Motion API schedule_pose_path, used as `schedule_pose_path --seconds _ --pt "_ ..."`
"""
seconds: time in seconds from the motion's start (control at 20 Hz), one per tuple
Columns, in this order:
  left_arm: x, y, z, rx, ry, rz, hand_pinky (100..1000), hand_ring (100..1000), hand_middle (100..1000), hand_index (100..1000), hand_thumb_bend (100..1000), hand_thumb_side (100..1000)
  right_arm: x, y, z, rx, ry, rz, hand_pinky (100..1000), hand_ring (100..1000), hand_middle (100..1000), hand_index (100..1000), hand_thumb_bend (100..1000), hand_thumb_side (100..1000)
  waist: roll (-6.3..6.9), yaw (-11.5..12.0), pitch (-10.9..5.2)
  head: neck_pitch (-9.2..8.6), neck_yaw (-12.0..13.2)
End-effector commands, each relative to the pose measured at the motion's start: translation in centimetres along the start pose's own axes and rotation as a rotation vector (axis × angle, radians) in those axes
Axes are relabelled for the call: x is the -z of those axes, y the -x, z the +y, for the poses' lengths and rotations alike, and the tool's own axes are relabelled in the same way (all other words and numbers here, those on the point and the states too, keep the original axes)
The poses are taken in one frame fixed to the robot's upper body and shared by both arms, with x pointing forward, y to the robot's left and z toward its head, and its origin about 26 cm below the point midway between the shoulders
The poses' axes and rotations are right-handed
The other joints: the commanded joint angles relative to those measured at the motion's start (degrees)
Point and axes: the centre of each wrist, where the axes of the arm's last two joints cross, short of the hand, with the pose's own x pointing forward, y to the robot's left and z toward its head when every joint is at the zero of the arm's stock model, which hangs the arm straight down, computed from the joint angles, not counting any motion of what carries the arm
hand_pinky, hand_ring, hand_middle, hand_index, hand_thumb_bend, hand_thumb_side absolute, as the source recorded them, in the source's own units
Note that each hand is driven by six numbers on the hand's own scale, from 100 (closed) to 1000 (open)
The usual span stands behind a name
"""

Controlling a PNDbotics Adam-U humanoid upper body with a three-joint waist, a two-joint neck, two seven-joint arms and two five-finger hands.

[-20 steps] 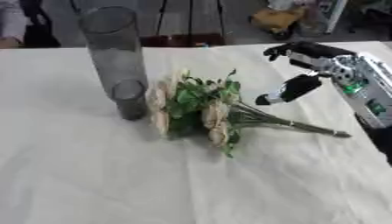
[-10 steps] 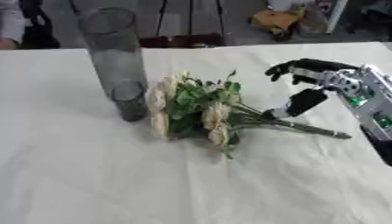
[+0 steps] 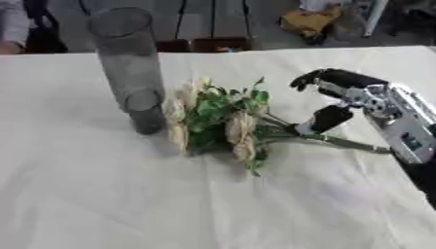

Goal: Arrange flowers into the vase.

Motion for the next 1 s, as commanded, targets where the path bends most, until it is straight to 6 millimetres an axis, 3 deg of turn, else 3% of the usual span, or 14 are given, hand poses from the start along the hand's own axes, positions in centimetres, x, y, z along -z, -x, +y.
schedule_pose_path --seconds 0.05,0.4,1.0 --pt "0.6 -0.4 0.1 -0.003 0.006 -0.025 719 888 950 959 100 1000 0.0 0.1 -0.8 -0.069 0.043 0.008 789 919 798 900 547 428 0.01 0.1 -0.83 -0.69 -0.3" --pt "0.6 -0.5 0.0 -0.005 0.008 -0.027 720 888 950 959 100 1000 0.2 0.3 0.0 -0.173 0.041 -0.03 789 913 808 898 470 412 -0.05 0.2 -0.79 -0.67 -0.5" --pt "0.7 -0.5 0.1 -0.003 0.006 -0.026 721 888 950 959 100 1000 -0.1 1.0 0.3 -0.161 0.014 -0.067 799 929 815 915 458 428 -0.04 0.1 -0.65 -0.62 -0.4"
